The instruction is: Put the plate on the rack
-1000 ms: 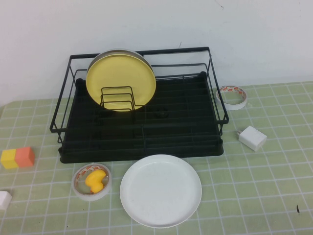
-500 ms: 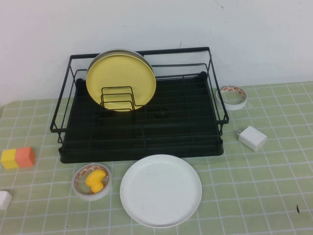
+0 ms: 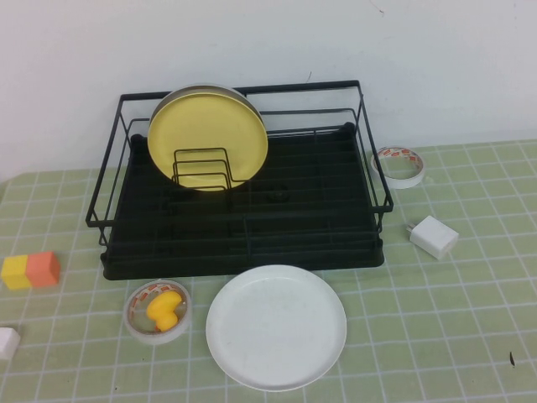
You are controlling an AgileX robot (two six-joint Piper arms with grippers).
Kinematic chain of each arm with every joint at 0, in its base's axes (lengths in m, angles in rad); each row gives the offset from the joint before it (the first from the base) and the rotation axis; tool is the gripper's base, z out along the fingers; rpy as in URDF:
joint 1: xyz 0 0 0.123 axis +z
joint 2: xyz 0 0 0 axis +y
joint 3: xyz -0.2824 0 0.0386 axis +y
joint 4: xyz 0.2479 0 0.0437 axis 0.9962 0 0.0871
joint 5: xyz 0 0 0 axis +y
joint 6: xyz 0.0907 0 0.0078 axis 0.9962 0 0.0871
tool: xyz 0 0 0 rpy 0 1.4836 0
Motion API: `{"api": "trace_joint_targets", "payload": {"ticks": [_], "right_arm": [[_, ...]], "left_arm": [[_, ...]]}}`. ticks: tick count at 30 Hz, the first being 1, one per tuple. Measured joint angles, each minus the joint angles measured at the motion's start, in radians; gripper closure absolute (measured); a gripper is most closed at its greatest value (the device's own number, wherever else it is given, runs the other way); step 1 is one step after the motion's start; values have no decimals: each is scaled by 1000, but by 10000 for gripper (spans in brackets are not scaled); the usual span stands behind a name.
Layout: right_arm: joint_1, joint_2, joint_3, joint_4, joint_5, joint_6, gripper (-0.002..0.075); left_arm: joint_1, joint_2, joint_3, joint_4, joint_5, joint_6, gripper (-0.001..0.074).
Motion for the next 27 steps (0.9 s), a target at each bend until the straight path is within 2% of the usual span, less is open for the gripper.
{"api": "trace_joint_targets", "payload": {"ticks": [2,6,9,12,17,23,27], "right_arm": [[0,0,-28,-2,111,0,728],[0,14,-215,-67,553,-11,728],[0,105,-366,-115,782,-18,728],[0,247,-503,-89,983,-42,728],[0,549,-711,183,1312,-292,728],[0,859,-797,614,1391,-646,728],[16,1081,-801,825,1405,-788,727]], "left_arm": [[0,0,-66,13,153,40,737],[0,16,-264,25,476,106,737],[0,91,-378,28,645,121,737],[0,196,-422,32,765,136,737],[0,363,-424,32,937,143,737],[0,493,-422,-51,1008,87,737],[0,526,-422,-107,1011,71,737]]}}
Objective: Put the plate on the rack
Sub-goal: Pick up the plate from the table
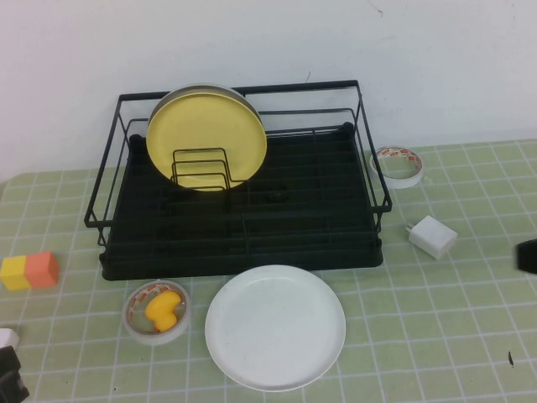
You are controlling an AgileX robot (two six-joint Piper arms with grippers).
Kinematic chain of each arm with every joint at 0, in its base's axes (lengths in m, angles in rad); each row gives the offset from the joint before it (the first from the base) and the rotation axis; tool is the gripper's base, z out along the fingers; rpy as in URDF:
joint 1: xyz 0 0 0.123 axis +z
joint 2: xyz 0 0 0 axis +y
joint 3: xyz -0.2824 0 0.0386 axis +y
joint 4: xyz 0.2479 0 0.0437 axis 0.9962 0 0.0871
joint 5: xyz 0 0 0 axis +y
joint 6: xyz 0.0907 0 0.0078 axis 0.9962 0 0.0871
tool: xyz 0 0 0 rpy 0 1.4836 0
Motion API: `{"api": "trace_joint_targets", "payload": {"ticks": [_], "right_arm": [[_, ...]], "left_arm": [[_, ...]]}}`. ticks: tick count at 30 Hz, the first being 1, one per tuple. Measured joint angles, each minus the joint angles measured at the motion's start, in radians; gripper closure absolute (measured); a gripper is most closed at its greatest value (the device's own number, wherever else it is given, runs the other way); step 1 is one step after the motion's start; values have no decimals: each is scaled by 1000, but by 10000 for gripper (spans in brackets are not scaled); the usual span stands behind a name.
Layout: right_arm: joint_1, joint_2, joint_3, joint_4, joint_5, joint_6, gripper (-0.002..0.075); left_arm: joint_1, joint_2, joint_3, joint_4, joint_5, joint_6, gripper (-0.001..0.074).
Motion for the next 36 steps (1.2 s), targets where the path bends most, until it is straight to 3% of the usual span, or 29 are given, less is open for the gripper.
{"api": "trace_joint_targets", "payload": {"ticks": [11,15,20,22,36], "right_arm": [[398,446,-47,91,-294,-119,726],[421,597,-145,91,-266,-119,666],[423,777,-284,67,-228,-69,442],[423,837,-326,45,-227,-37,392],[423,1061,-484,-38,-180,58,356]], "left_arm": [[0,4,0,-19,16,-2,737],[0,4,0,-19,17,-2,737],[0,4,0,-22,17,-2,737],[0,4,0,-22,17,-2,737],[0,4,0,-24,15,-2,737]]}}
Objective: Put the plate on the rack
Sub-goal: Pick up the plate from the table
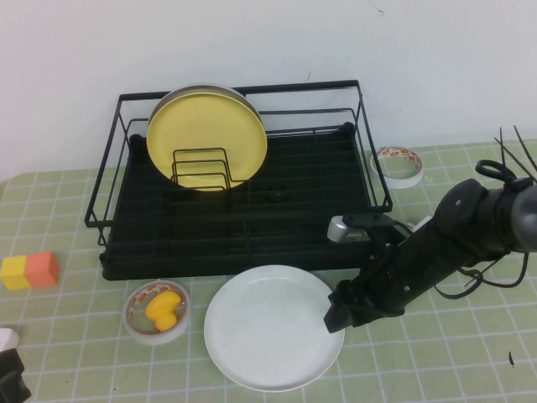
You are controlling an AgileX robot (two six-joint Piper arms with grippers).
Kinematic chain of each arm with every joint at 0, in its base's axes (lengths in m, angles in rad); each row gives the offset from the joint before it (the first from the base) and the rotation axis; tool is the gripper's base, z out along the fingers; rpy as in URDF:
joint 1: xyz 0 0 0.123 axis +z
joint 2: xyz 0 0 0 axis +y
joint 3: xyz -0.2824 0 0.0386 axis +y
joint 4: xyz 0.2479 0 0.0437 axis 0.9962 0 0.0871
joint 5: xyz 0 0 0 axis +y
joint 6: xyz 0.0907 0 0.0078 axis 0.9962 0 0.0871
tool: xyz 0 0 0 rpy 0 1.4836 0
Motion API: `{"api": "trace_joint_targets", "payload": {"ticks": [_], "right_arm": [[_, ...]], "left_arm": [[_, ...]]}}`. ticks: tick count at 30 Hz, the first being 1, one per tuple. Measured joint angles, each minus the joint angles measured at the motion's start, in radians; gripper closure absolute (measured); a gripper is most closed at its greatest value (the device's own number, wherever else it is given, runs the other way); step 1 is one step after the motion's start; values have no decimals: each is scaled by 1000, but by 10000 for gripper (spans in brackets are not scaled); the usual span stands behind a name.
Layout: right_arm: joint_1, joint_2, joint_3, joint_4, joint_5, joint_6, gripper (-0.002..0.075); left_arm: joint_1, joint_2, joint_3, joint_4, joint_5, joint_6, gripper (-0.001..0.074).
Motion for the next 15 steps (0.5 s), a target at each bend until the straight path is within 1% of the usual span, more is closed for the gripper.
{"api": "trace_joint_targets", "payload": {"ticks": [9,13,15], "right_arm": [[0,32,-13,-30,-44,58,356],[7,44,-17,-30,-49,53,402],[10,48,-21,-30,-50,51,445]], "left_arm": [[0,0,0,-10,0,-4,737],[0,0,0,-41,0,-4,737],[0,0,0,-49,0,-1,737]]}}
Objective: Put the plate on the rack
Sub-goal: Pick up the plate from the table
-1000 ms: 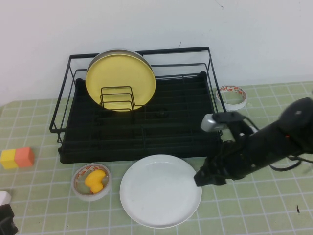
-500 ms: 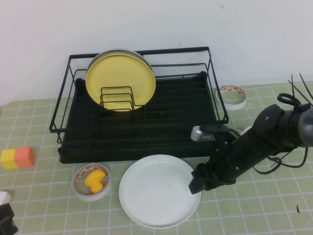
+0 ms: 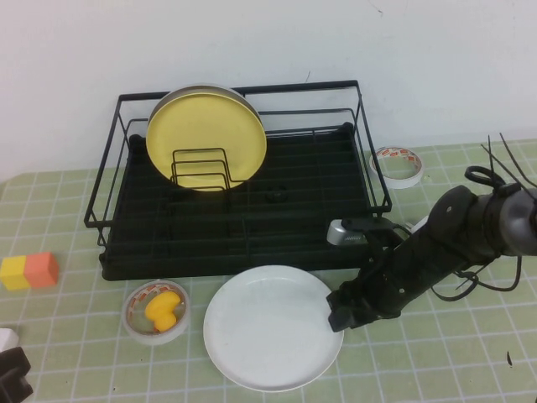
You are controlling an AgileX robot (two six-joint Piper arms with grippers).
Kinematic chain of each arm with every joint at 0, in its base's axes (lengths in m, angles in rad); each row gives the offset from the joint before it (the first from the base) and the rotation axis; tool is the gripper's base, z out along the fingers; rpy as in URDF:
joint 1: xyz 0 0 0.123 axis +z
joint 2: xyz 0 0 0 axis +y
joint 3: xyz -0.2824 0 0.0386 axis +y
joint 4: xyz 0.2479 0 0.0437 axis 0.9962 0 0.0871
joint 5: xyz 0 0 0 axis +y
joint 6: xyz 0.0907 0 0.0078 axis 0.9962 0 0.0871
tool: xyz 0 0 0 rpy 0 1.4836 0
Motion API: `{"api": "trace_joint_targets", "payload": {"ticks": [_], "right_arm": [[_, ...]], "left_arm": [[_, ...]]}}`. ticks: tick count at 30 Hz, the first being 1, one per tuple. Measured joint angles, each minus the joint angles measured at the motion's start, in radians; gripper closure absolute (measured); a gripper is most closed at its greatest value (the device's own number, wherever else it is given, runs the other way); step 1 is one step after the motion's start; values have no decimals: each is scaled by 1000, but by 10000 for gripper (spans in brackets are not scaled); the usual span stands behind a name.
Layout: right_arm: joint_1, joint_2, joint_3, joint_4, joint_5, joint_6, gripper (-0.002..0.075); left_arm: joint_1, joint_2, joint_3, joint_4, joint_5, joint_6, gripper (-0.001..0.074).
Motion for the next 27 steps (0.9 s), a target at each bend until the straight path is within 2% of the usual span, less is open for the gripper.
{"api": "trace_joint_targets", "payload": {"ticks": [2,6,9,17,21,24,27], "right_arm": [[0,1,0,0,-4,0,494],[9,9,-4,6,-6,0,642],[12,15,-11,8,-8,0,701],[14,-3,-40,-14,57,-4,716],[14,-101,-41,-22,110,-36,716],[16,-193,-41,-20,143,-62,717],[25,-281,-41,18,173,-112,717]], "left_arm": [[0,0,0,-2,0,0,737],[0,0,0,-34,-2,0,737],[0,0,0,-81,-4,0,737],[0,0,0,-312,17,8,737],[0,0,0,-502,62,110,723],[0,0,0,-667,97,231,622],[0,0,0,-770,116,340,438]]}}
